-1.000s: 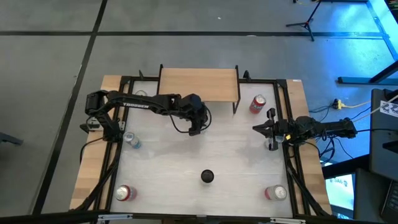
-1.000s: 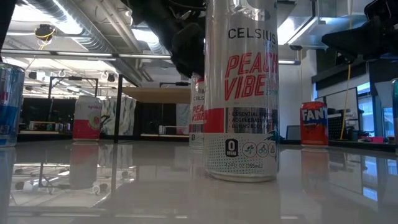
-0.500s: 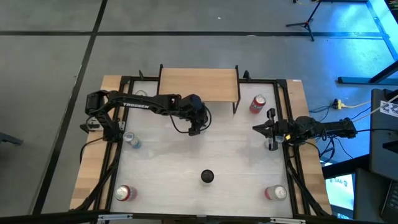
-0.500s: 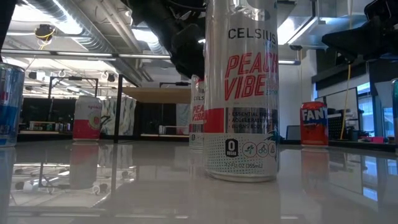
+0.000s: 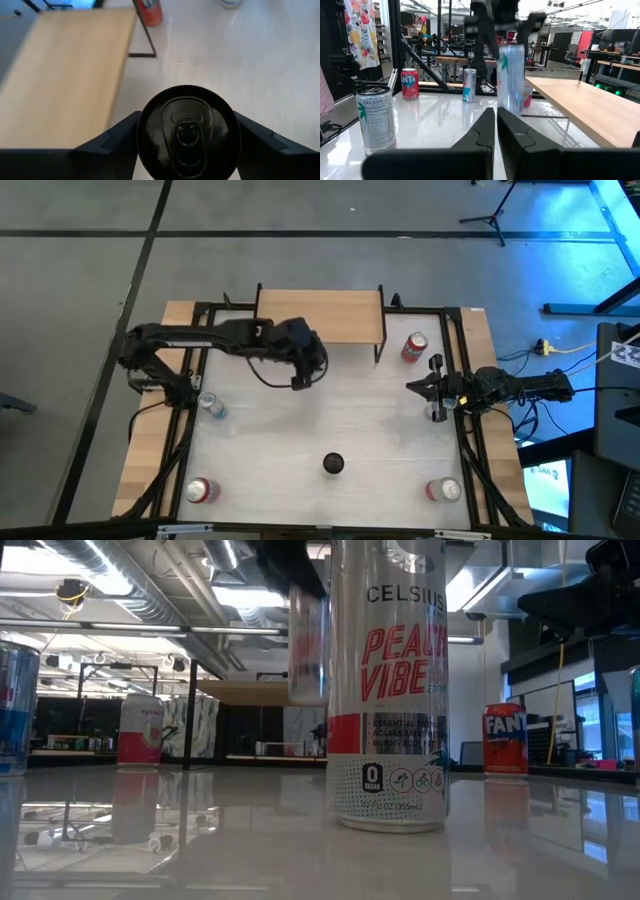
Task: Place canned beverage on shelf
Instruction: Put the top peach soda can on the shelf
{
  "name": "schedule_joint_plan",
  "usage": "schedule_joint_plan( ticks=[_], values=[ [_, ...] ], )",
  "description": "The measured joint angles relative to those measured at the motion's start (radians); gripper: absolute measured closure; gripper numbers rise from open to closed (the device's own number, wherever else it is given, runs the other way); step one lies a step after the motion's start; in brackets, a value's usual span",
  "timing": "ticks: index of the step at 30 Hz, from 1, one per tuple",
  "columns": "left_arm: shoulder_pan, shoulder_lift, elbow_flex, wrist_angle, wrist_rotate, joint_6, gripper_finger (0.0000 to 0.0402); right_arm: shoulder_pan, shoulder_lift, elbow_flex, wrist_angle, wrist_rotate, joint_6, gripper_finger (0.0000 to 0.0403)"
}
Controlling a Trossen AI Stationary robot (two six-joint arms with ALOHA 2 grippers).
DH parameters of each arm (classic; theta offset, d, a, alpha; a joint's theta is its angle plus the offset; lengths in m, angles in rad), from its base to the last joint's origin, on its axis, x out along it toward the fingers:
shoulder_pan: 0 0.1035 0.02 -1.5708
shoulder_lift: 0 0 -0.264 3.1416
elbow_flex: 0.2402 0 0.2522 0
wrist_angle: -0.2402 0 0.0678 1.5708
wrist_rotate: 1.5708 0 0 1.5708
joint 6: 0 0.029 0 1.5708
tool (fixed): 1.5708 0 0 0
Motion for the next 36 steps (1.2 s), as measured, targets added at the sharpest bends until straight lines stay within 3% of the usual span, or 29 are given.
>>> schedule_joint_plan(
  ticks=[7,16,26,36],
  values=[
    [0.047,-0.051,0.15,-0.189,-0.089,0.014,0.0167,0.0,0.0,0.0,-0.006,0.0,0.0,0.0384],
    [0.209,-0.1,0.197,-0.259,-0.062,0.115,0.0163,0.0,0.0,0.0,-0.039,0.001,0.004,0.0384],
    [0.522,-0.089,0.197,-0.268,0.169,0.223,0.0161,0.0,0.0,0.0,-0.038,0.003,0.007,0.0384],
    [0.734,-0.088,0.197,-0.27,0.368,0.312,0.0161,0.0,0.0,0.0,-0.037,0.003,0.002,0.0384]
  ],
)
